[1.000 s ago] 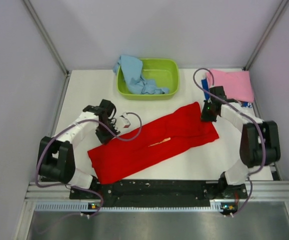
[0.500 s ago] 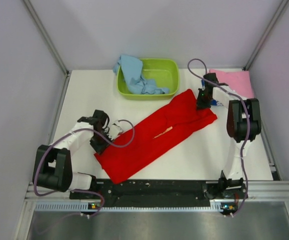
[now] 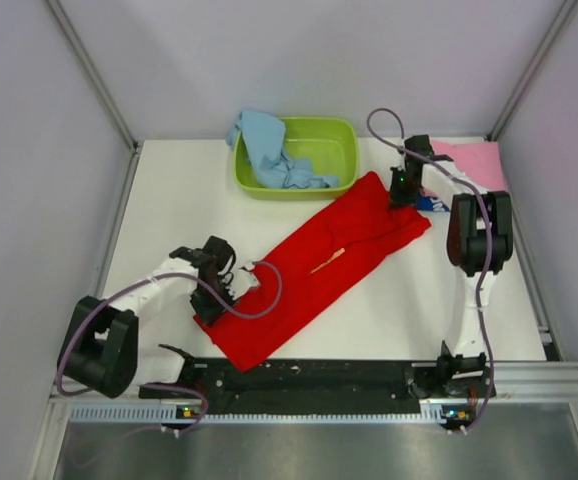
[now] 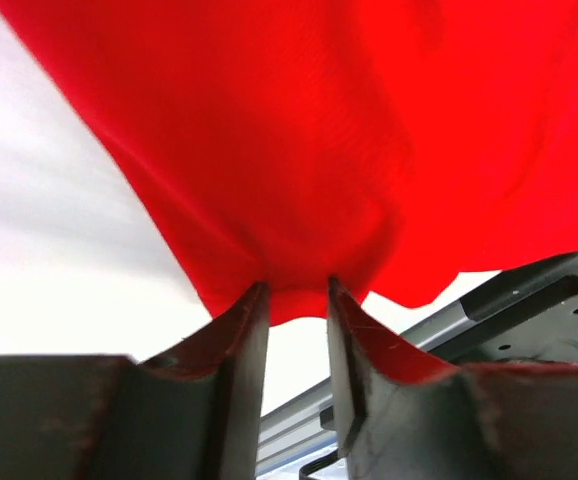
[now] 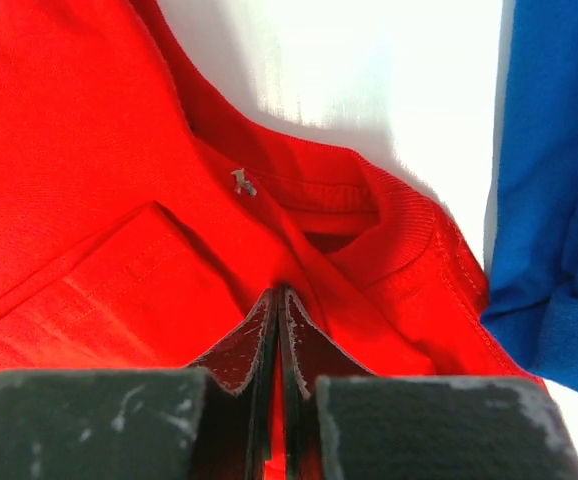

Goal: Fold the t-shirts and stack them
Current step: Rotate the tshirt 45 degrees, then grab the bottom of the folded rectangular tshirt with both arms

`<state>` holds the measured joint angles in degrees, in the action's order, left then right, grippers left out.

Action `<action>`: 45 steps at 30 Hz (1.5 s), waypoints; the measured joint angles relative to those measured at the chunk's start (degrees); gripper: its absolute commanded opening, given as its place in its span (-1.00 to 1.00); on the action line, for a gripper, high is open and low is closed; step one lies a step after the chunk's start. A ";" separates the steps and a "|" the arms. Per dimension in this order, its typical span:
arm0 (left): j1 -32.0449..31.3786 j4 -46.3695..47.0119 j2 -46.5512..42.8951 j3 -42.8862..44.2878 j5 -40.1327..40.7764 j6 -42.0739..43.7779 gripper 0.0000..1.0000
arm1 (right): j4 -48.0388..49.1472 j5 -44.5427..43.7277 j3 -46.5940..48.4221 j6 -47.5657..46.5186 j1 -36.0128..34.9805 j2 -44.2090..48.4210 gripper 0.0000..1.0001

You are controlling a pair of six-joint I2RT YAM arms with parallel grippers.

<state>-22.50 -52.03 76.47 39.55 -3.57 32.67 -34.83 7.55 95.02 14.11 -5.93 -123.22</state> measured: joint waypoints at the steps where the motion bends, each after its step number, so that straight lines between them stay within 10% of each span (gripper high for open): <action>1: 0.00 -0.52 -1.25 0.00 -0.04 0.17 -0.06 | -0.02 0.22 0.02 -0.24 0.00 0.15 -0.71; 8: 1.14 -4.48 -9.81 5.25 -1.22 -0.17 0.19 | 2.60 0.83 -6.03 -1.77 -0.83 11.87 0.09; 12: 5.42 -5.01 -8.90 9.94 -3.23 -1.29 0.20 | 10.99 1.44 -15.93 -5.05 -5.79 30.56 0.15; 20: 15.15 -6.34 -1.88 10.71 -8.35 -0.72 0.23 | 37.90 15.02 -46.31 -22.95 -41.24 57.61 0.18; 30: 15.12 -2.47 3.21 4.44 -9.09 -1.25 0.22 | 41.55 17.40 -46.07 -37.94 -68.35 34.88 0.14; 45: 15.12 1.09 4.66 2.56 -7.61 -1.05 0.04 | 35.87 10.82 -31.28 -41.88 -74.64 13.16 -0.13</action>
<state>-7.38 -50.94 81.12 42.11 -11.18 31.62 1.04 18.37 63.75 -27.77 -80.58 -110.06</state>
